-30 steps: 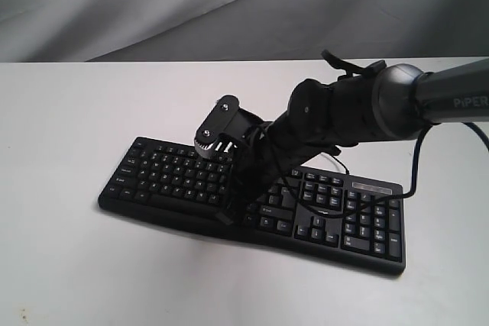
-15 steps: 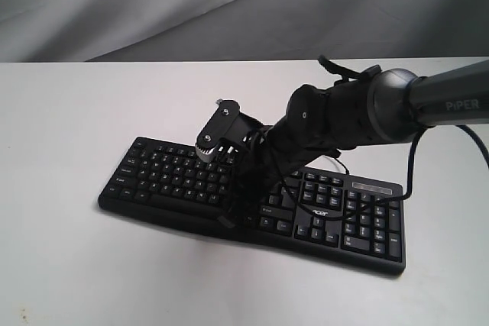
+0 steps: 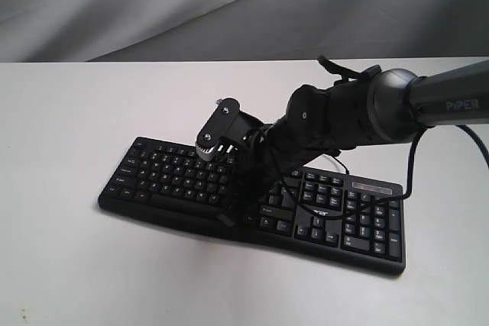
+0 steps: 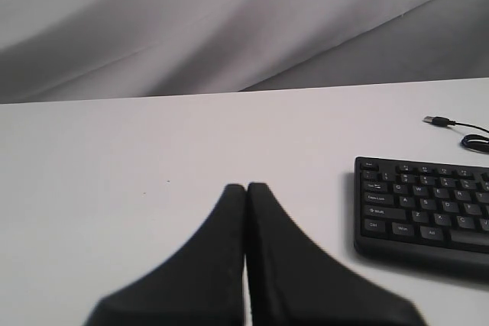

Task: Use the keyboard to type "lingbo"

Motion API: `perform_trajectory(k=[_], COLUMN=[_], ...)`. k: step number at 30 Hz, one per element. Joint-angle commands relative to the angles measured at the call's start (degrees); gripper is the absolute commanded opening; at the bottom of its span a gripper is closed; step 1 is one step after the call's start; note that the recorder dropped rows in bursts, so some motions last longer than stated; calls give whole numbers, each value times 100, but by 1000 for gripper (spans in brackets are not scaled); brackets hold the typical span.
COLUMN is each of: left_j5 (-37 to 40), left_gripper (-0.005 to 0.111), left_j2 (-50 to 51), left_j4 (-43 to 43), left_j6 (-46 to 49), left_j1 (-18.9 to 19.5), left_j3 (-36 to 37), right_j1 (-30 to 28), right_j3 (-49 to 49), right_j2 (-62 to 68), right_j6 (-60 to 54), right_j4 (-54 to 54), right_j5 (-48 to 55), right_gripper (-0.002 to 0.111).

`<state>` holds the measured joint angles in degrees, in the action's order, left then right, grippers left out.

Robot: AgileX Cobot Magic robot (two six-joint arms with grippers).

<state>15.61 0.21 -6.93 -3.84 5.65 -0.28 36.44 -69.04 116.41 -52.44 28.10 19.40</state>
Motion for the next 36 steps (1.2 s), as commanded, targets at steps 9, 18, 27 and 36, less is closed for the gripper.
perform_trajectory(k=[9,18,27,36], left_j5=[-51,-51,-51,-51], left_gripper=[0,0,0,0], left_j2=[-21,-21,-21,-21], left_j4=[21,21,21,21], left_j6=[-12,-12,-12,-12], left_j1=[6,6,6,6], left_j3=[28,28,28,28], right_j1=[-1,-1,18,18], right_j3=[16,16,-24,-650], right_j2=[-7,154,-222,284], right_j6=[23,23,23,23], right_j4=[-69,-88,-119,-106], right_j5=[-56,-134,-158,96], right_gripper=[0,0,0,0])
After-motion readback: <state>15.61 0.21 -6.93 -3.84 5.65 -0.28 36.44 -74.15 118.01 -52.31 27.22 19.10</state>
